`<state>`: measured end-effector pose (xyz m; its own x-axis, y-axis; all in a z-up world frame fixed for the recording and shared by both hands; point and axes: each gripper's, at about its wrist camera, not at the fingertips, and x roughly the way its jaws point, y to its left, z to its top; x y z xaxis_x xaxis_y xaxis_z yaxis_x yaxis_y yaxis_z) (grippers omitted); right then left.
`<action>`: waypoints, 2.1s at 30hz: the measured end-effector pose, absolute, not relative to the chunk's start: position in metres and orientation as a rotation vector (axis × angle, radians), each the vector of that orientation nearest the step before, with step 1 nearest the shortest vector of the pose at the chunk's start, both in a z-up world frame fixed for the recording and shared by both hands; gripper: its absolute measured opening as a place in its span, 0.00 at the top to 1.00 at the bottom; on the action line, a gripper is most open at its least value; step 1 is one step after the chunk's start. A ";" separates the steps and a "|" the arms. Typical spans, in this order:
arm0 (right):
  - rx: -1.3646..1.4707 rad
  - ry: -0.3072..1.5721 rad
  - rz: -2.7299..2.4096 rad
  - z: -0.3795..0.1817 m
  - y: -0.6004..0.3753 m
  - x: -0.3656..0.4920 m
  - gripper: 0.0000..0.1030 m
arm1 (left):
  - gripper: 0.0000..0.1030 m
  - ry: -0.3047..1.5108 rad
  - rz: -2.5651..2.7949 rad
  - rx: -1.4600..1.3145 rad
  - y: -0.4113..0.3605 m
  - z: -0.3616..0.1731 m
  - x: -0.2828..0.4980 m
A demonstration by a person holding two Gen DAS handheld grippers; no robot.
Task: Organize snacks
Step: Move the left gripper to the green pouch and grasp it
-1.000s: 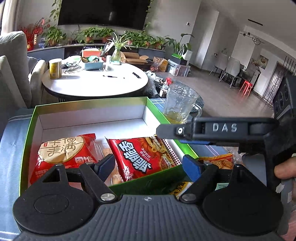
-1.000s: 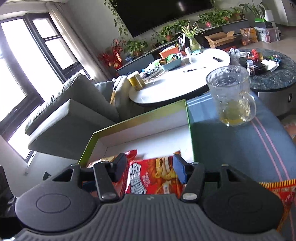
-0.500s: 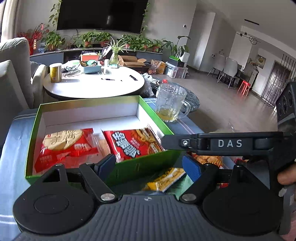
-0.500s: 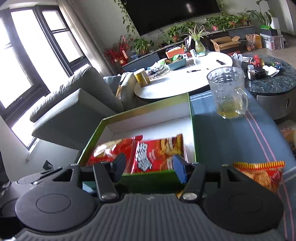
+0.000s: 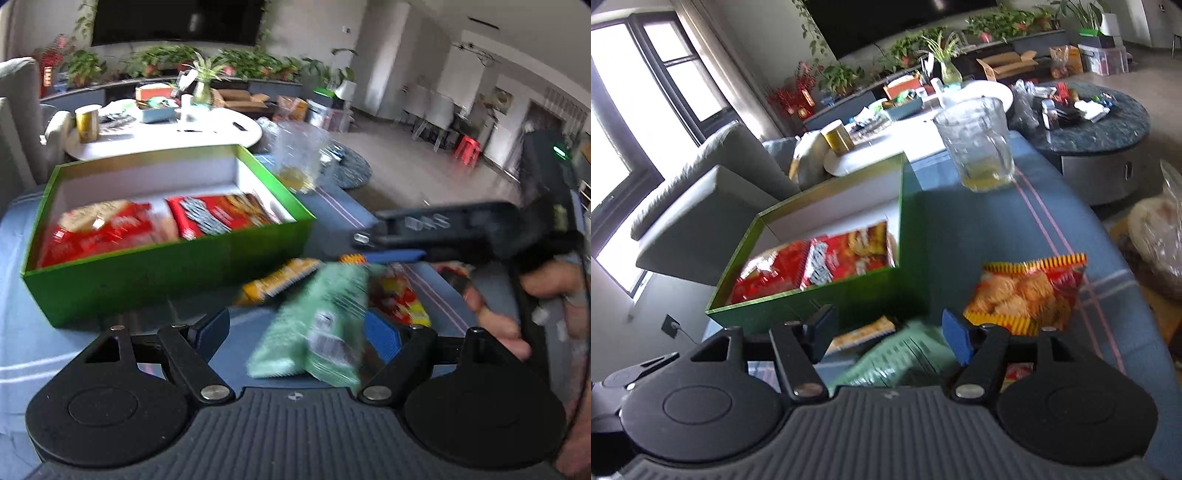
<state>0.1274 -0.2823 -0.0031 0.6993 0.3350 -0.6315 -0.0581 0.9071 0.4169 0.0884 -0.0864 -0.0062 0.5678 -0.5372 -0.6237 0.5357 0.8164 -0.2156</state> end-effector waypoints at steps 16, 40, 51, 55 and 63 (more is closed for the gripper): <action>0.392 0.844 0.334 -0.017 -0.255 0.115 0.31 | 0.24 0.818 -0.508 0.130 -0.086 -0.040 0.076; 0.363 0.901 0.414 -0.034 -0.216 0.120 0.35 | 0.24 0.802 -0.296 -0.112 -0.017 -0.022 0.086; 0.357 0.854 0.385 -0.024 -0.221 0.114 0.35 | 0.24 0.796 -0.268 -0.107 -0.022 -0.026 0.124; 0.322 0.872 0.378 -0.029 -0.211 0.119 0.35 | 0.23 0.835 -0.261 -0.073 -0.026 -0.041 0.132; 0.317 0.890 0.354 -0.038 -0.213 0.124 0.34 | 0.20 0.866 -0.260 -0.130 -0.018 -0.048 0.127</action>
